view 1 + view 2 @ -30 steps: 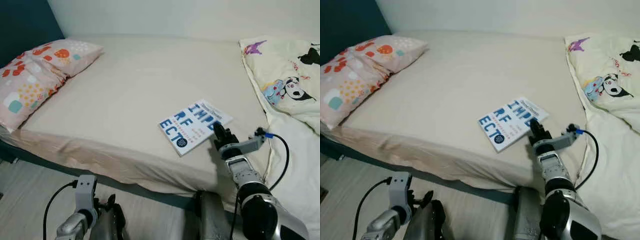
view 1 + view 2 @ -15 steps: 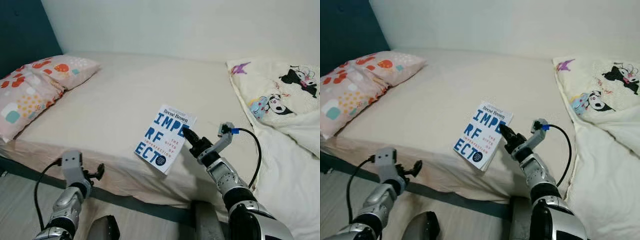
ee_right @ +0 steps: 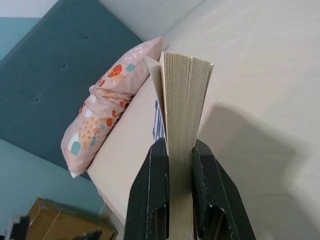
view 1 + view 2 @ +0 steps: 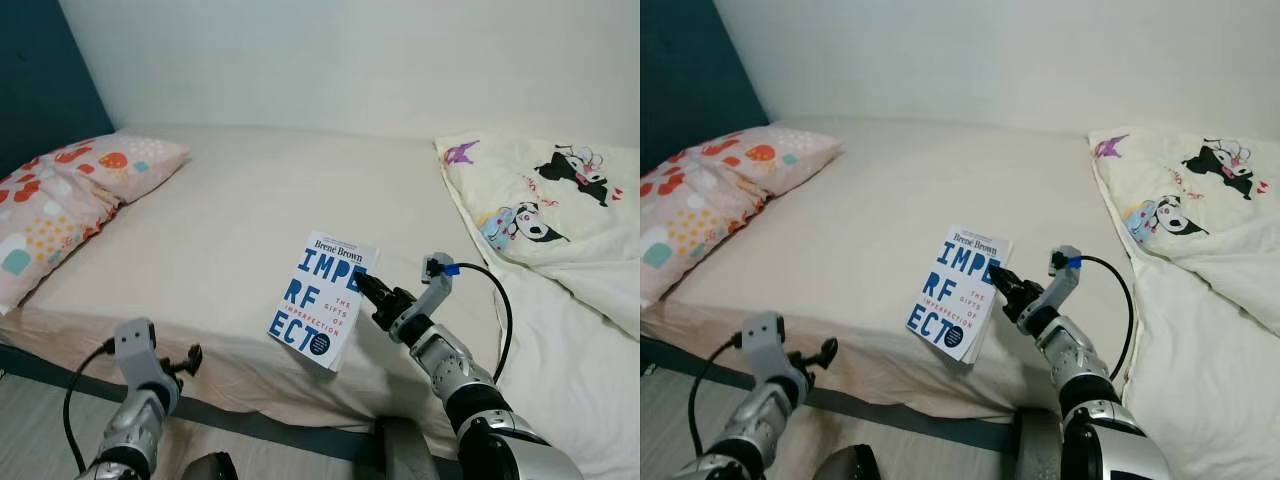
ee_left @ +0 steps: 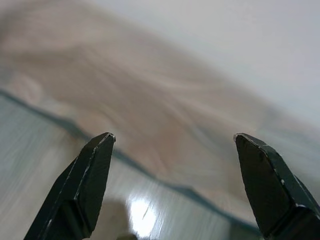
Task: Clean up the room
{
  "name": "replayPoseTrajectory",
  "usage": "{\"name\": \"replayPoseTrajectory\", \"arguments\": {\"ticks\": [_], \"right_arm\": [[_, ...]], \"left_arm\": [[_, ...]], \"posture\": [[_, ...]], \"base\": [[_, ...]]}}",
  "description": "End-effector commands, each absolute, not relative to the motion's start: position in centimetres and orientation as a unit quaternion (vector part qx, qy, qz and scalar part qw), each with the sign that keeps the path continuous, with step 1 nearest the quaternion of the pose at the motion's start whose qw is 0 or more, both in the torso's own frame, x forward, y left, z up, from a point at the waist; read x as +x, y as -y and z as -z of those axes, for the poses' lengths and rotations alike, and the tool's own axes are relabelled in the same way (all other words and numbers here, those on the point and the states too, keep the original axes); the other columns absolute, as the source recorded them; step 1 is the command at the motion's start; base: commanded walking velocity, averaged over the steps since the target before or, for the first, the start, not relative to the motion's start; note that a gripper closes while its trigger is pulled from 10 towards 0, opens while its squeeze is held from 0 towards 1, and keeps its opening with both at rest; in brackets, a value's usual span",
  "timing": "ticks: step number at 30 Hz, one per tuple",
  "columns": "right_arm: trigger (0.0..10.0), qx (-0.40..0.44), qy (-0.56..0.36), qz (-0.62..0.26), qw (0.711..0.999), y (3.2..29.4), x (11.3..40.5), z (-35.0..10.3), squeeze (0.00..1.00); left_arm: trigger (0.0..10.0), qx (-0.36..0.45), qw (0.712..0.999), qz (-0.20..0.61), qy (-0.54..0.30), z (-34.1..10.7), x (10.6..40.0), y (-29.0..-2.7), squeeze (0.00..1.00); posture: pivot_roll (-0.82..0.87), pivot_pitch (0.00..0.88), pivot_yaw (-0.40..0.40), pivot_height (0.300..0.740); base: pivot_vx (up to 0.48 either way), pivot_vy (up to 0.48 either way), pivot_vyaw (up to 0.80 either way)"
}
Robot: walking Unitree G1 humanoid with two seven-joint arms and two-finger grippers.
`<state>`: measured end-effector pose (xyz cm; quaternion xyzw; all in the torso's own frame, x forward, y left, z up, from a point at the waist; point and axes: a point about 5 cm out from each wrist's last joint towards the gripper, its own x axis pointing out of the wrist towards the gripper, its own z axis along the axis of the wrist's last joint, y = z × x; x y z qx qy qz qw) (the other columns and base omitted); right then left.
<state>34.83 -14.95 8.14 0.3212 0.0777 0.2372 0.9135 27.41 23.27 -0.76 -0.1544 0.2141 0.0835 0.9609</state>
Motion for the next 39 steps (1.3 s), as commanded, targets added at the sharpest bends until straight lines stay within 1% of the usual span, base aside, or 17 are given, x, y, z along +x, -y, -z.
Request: {"name": "replayPoseTrajectory", "arguments": {"ticks": [1,2,3,4,5,6,7,8,9,10,15,19,21,29,33,34,39], "right_arm": [[3.1,0.317,-0.063,-0.249,0.913,14.5,35.0,-8.6,0.00],[3.1,0.317,-0.063,-0.249,0.913,14.5,35.0,-8.6,0.00],[7.7,0.315,-0.063,-0.251,0.913,14.4,35.1,-8.7,0.00],[9.3,0.314,-0.063,-0.252,0.913,14.4,35.1,-8.7,0.00],[9.3,0.314,-0.063,-0.252,0.913,14.4,35.1,-8.7,0.00],[10.0,0.313,-0.063,-0.252,0.913,14.3,35.1,-8.7,0.00],[10.0,0.310,-0.065,-0.252,0.914,14.2,35.0,-8.6,0.00],[10.0,0.310,-0.065,-0.252,0.914,14.2,35.0,-8.6,0.00],[10.0,0.305,-0.068,-0.253,0.916,14.2,35.0,-8.4,0.00],[10.0,0.305,-0.068,-0.253,0.916,14.2,35.0,-8.4,0.00],[10.0,0.283,-0.101,-0.238,0.924,14.4,34.3,-7.0,0.00],[10.0,0.269,-0.126,-0.227,0.927,14.5,33.8,-6.0,0.00],[10.0,0.259,-0.148,-0.220,0.929,14.6,33.2,-5.0,0.00],[10.0,0.247,-0.162,-0.216,0.931,14.6,32.7,-4.3,0.00],[10.0,0.243,-0.167,-0.213,0.932,14.6,32.6,-4.1,0.00],[10.0,0.216,-0.177,-0.203,0.938,14.7,32.4,-3.7,0.00],[10.0,0.175,-0.204,-0.166,0.949,15.6,31.5,-2.4,0.00]], "left_arm": [[10.0,-0.157,0.948,-0.095,-0.261,2.5,25.7,-23.0,0.00],[10.0,-0.157,0.948,-0.095,-0.261,2.5,25.7,-23.0,0.00],[10.0,-0.159,0.942,-0.104,-0.276,3.1,25.0,-23.0,0.00],[10.0,-0.159,0.938,-0.109,-0.288,3.5,24.5,-23.0,0.00],[10.0,-0.159,0.938,-0.109,-0.288,3.5,24.5,-23.0,0.00],[10.0,-0.160,0.934,-0.112,-0.298,3.9,24.0,-23.0,0.00],[10.0,-0.157,0.929,-0.115,-0.315,4.6,23.1,-22.9,0.00],[10.0,-0.157,0.929,-0.115,-0.315,4.6,23.1,-22.9,0.00],[10.0,-0.151,0.921,-0.117,-0.339,5.5,21.9,-22.8,0.00],[10.0,-0.151,0.921,-0.117,-0.339,5.5,21.9,-22.8,0.00],[10.0,-0.145,0.907,-0.120,-0.377,6.8,19.8,-22.6,0.00],[10.0,-0.144,0.903,-0.119,-0.388,7.0,19.6,-22.3,0.00],[10.0,-0.148,0.898,-0.121,-0.396,7.1,19.6,-22.0,0.00],[10.0,-0.136,0.897,-0.114,-0.404,7.1,19.8,-21.7,0.00],[10.0,-0.133,0.897,-0.113,-0.407,7.1,19.8,-21.6,0.00],[10.0,-0.131,0.897,-0.111,-0.408,7.1,19.8,-21.5,0.00],[10.0,-0.135,0.901,-0.096,-0.401,7.1,19.9,-21.1,0.00]], "posture": [[-0.11,0.000,0.030,0.606],[-0.11,0.000,0.030,0.606],[-0.11,0.000,0.031,0.611],[-0.11,0.000,0.031,0.615],[-0.11,0.000,0.031,0.615],[-0.11,0.000,0.032,0.620],[-0.12,0.000,0.035,0.625],[-0.12,0.000,0.035,0.625],[-0.12,0.000,0.036,0.634],[-0.12,0.000,0.036,0.634],[-0.11,0.000,0.037,0.658],[-0.11,0.000,0.030,0.668],[-0.11,0.000,0.028,0.682],[-0.11,0.000,0.032,0.711],[-0.11,0.000,0.032,0.715],[-0.11,0.000,0.030,0.720],[-0.10,0.000,0.024,0.720]], "base": [[0.000,0.000,0.00],[0.000,0.000,0.00],[0.000,0.000,0.00],[0.000,0.000,0.00],[0.000,0.000,0.00],[0.000,0.000,0.00],[0.000,0.000,0.00],[0.000,0.000,0.00],[0.000,0.000,0.00],[0.000,0.000,0.00],[0.000,0.000,0.00],[0.000,0.000,0.00],[0.000,0.000,0.00],[0.000,0.000,0.00],[0.000,0.000,0.00],[0.000,0.000,0.00],[0.000,0.000,0.13]]}}
